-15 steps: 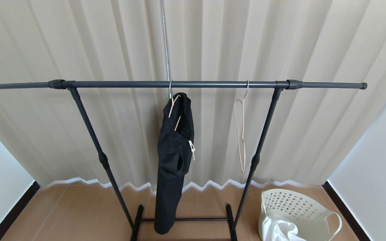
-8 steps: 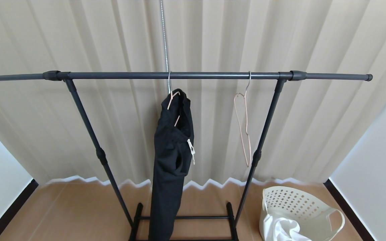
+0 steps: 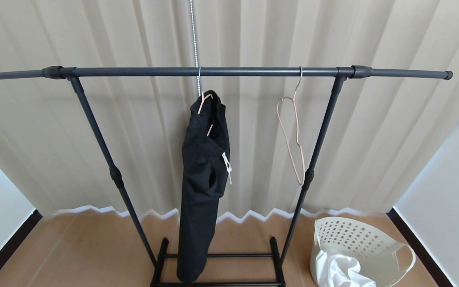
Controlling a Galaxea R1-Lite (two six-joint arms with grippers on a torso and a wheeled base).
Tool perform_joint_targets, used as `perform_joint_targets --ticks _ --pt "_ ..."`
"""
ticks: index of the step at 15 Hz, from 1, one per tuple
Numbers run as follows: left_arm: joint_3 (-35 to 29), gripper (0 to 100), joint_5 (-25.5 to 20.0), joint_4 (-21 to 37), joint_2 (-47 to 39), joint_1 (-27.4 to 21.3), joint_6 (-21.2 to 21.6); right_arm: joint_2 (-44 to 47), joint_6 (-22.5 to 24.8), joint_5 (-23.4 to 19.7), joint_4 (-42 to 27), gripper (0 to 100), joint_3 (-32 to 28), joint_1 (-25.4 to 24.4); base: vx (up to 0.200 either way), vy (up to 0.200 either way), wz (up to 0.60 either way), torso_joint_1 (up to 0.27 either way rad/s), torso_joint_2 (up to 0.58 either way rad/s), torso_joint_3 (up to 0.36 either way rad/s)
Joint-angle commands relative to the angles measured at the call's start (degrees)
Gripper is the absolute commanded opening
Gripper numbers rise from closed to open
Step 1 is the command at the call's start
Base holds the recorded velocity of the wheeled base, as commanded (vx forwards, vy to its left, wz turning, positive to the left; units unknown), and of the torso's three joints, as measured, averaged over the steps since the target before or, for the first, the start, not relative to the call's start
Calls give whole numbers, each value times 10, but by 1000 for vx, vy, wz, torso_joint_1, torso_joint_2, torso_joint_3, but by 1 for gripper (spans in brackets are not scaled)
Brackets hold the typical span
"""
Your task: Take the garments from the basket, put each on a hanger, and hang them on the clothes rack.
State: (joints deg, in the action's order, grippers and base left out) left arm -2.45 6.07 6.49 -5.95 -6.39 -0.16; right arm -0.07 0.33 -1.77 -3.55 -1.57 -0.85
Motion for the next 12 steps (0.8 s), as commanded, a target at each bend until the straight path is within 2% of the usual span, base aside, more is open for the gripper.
perform_joint_targets --ticks 1,8,10,12 --pt "3 100 11 -7 -3 1 -2 1 0 -1 0 100 0 0 0 0 0 -173 437 261" --pt "10 100 10 -22 -1 0 -1 1 -2 -1 0 100 0 0 0 0 0 -202 539 328" --pt "8 100 -15 -22 -1 0 -5 1 -1 -1 -1 100 0 0 0 0 0 -183 525 339" --pt "8 100 -19 -22 -1 0 -5 1 -1 -1 0 100 0 0 0 0 0 -173 515 339"
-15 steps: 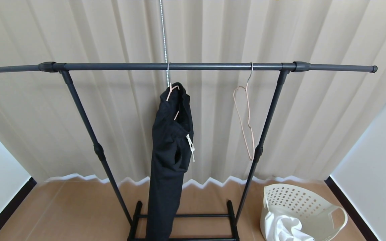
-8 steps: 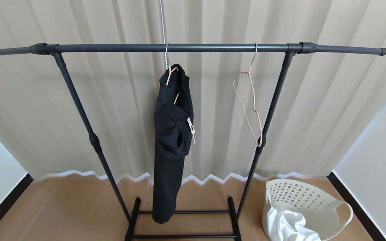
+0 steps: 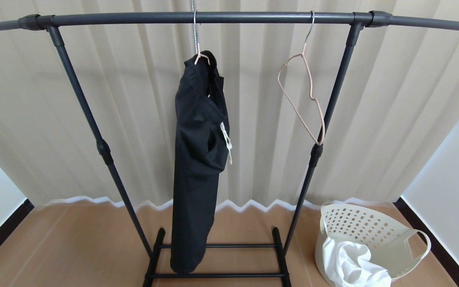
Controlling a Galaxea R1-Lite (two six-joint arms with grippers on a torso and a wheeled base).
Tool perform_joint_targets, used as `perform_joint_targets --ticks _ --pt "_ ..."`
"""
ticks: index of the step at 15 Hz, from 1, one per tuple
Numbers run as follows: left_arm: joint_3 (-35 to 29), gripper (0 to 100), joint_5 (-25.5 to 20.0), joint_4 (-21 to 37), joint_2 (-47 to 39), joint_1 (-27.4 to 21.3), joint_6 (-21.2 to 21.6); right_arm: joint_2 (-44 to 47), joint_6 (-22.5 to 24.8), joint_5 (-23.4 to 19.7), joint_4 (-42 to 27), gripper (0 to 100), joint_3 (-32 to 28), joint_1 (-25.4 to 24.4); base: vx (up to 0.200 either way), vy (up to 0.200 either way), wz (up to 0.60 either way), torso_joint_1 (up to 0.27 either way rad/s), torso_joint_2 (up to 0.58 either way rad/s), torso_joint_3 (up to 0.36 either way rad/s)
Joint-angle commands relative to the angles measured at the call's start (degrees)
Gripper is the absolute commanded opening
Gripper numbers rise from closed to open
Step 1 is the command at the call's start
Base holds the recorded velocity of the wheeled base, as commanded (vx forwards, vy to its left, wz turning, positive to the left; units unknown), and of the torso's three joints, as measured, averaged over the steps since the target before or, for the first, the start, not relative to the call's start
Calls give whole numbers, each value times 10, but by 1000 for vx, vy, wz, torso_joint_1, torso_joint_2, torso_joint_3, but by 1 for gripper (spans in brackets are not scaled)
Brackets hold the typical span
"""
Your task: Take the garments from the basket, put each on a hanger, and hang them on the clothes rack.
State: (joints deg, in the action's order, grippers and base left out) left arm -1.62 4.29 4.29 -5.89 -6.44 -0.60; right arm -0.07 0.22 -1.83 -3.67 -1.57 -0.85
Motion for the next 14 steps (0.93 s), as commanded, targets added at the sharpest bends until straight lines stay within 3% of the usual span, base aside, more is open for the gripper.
perform_joint_targets --ticks 1,9,12,14 --pt "0 100 -1 0 -2 0 -1 1 0 0 2 100 0 1 0 0 0 -154 496 339" --pt "0 100 -1 0 -2 0 -1 1 0 0 2 100 0 1 0 0 0 -118 458 337" --pt "0 100 -1 0 -2 0 -1 1 0 0 2 100 0 1 0 0 0 -22 97 85" --pt "0 100 -1 0 -2 0 0 1 0 0 2 100 0 1 0 0 -600 -2 29 24"
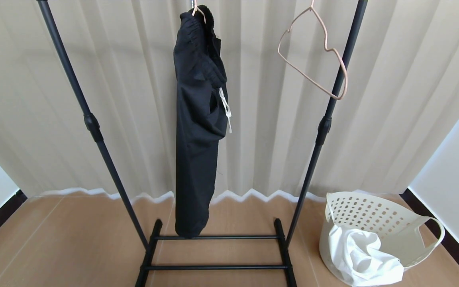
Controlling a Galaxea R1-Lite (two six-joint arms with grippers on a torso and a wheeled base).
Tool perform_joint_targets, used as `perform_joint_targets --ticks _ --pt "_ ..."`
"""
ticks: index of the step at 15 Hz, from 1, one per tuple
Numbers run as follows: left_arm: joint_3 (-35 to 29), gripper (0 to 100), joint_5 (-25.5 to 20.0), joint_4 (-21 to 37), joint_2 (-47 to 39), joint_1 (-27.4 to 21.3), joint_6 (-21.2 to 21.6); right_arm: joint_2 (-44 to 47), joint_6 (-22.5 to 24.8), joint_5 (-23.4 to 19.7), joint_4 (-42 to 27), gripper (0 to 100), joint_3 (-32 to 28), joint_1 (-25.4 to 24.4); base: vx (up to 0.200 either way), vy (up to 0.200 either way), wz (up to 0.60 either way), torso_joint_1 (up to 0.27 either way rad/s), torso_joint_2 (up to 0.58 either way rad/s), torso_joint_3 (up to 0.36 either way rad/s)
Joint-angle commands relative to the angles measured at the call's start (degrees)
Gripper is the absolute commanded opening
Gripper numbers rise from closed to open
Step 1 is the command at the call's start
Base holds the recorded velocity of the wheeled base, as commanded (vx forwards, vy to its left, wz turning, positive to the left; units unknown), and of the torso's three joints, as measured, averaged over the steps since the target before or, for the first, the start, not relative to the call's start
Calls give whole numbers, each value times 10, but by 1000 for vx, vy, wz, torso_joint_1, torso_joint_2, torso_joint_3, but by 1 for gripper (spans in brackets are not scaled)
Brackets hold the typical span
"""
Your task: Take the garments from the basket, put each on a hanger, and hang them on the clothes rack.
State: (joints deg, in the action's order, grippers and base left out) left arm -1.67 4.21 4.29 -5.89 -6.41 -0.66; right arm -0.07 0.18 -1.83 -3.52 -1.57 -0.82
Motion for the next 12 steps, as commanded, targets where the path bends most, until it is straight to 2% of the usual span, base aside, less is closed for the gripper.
perform_joint_targets --ticks 1,9,12 --pt "0 100 0 0 -2 0 0 1 0 0 0 100 0 0 0 0 -600 -12 -2 12" --pt "-1 100 0 0 -2 0 0 1 0 0 0 100 0 0 0 0 -600 4 4 4" --pt "-1 100 0 1 -2 0 0 1 0 0 0 100 0 0 0 -200 0 1 6 2"
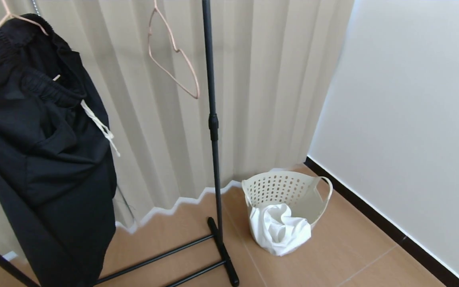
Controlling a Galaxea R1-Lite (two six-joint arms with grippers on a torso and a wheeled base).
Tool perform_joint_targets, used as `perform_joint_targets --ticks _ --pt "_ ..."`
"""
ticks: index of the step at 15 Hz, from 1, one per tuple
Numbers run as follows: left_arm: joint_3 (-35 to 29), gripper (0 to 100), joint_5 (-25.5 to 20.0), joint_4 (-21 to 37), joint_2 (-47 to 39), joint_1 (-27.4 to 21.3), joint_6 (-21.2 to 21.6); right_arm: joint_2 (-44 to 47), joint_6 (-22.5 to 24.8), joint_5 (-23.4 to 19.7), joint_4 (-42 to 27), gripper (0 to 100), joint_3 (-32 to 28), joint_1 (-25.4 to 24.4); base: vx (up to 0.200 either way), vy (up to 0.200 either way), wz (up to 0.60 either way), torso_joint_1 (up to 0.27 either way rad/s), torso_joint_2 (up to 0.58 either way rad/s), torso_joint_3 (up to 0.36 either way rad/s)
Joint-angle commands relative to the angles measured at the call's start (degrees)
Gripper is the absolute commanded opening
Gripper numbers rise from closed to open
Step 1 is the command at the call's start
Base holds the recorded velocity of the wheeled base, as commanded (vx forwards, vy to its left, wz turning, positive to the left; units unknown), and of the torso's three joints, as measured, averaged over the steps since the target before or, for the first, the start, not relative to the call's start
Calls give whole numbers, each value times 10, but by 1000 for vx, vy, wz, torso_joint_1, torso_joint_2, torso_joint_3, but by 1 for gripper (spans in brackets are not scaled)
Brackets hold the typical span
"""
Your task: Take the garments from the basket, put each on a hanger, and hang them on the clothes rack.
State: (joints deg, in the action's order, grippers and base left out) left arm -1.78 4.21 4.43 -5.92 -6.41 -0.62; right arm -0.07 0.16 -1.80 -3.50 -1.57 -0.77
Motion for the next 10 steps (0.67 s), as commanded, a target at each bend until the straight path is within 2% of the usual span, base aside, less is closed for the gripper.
perform_joint_targets --ticks 1,6,10 --pt "0 100 -1 1 -1 0 0 1 0 0 0 100 0 0 0 -200 0 7 2 -2" --pt "0 100 0 0 -1 0 -1 1 0 0 0 100 0 0 0 -200 0 -2 1 1" --pt "0 100 -1 0 -1 0 -2 1 0 0 -2 100 0 0 200 0 0 -2 0 7"
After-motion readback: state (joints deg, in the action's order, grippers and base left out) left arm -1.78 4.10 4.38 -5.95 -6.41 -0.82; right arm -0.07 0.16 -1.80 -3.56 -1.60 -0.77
